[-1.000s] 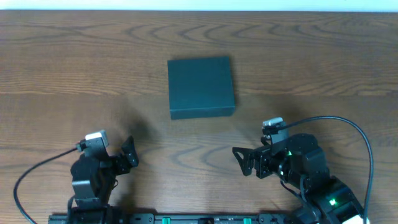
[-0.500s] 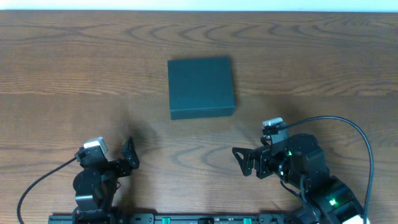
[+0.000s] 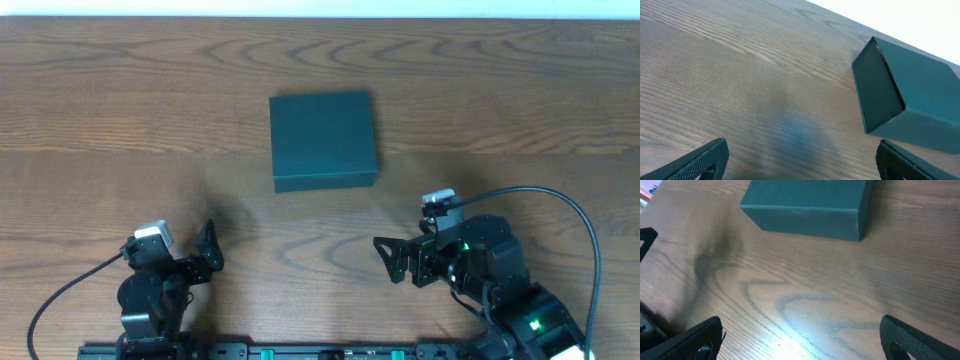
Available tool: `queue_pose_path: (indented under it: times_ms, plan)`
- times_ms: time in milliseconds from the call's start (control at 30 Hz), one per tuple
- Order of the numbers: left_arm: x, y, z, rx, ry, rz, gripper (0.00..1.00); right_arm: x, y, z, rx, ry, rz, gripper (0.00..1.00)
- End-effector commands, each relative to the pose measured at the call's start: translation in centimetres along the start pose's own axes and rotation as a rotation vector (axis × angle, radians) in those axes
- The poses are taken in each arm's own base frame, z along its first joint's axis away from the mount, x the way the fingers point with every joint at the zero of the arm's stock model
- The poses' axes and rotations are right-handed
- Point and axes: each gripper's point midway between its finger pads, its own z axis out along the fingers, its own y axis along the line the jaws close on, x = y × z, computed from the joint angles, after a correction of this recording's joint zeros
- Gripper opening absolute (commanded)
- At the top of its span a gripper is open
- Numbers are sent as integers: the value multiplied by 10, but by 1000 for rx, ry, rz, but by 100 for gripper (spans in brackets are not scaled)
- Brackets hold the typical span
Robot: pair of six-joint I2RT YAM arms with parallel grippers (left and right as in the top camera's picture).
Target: Pack container
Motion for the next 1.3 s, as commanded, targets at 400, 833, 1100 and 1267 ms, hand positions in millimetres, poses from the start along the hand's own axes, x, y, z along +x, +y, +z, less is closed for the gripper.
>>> queue_pose_path:
  times_ms: [400,833,1100,1267]
  plan:
    - [5,4,3,-10,6,-11,95,-11,-16,-15,110,-85,-108,99]
    - [5,4,3,-10,6,-11,95,51,-57,13,148,-220,-225,99]
    - [5,4,3,-10,6,-11,95,34,-53,1,140,-357,-240,99]
    - [5,4,3,-10,6,-11,95,34,-52,1,133,-357,-242,99]
